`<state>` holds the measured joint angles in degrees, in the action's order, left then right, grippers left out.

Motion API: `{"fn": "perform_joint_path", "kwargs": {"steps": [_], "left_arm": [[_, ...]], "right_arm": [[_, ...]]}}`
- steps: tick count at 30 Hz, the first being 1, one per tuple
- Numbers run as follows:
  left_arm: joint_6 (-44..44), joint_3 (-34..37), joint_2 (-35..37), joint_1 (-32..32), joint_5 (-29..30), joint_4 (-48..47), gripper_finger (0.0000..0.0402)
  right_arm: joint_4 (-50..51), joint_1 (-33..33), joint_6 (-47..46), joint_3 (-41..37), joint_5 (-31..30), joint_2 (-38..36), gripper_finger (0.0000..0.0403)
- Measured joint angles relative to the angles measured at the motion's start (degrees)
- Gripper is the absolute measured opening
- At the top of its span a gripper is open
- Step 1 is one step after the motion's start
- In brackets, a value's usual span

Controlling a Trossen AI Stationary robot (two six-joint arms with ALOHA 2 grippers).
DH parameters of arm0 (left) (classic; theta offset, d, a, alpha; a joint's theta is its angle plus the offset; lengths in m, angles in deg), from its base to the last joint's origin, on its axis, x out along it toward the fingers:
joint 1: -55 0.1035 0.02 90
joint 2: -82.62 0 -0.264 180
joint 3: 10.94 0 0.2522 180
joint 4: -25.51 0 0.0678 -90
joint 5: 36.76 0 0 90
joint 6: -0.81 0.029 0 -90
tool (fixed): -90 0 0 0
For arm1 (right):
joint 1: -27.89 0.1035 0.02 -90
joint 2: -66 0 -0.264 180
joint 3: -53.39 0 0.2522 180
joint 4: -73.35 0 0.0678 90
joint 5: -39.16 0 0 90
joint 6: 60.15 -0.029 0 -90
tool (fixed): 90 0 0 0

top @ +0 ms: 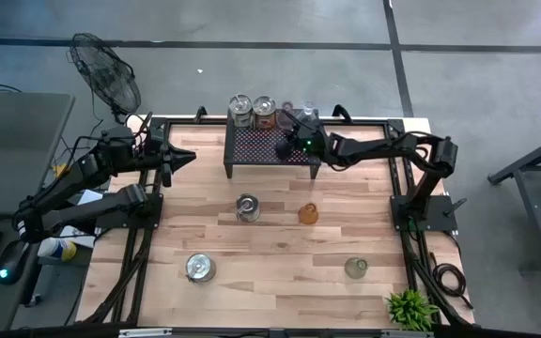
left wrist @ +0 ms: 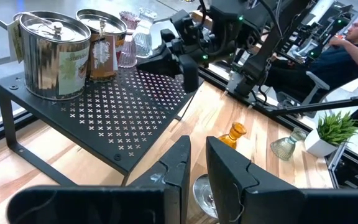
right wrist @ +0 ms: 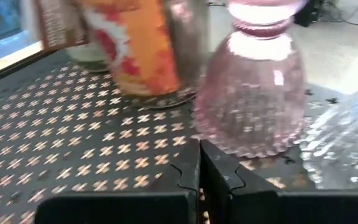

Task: Pick & Place candle stick holders
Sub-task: Put the pink candle holder on the shelf, then put the silver scented candle can on the shelf

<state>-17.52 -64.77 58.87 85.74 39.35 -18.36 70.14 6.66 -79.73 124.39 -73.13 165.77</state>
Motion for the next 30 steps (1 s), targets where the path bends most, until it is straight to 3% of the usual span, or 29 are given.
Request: {"fn": "perform_joint_path", "kwargs": {"steps": [5,10,22,30], "left_arm": [[-0.17,0.0,0.0,0.0,0.0,0.0,0.0049],[-0.42,0.0,0.0,0.0,-0.13,0.0,0.0049],[-1.03,0.0,0.0,0.0,0.26,-0.02,0.0049],[0.32,0.0,-0.13,0.0,1.02,-0.08,0.0049]], "right_arm": [[0.07,2.84,0.07,0.0,-0.24,-0.81,0.0],[4.97,6.25,-0.11,0.0,-0.19,-6.06,0.0],[39.04,13.04,-0.52,0.0,5.3,-31.2,0.0],[55.13,15.66,-0.34,0.0,6.09,-41.07,0.0]]}}
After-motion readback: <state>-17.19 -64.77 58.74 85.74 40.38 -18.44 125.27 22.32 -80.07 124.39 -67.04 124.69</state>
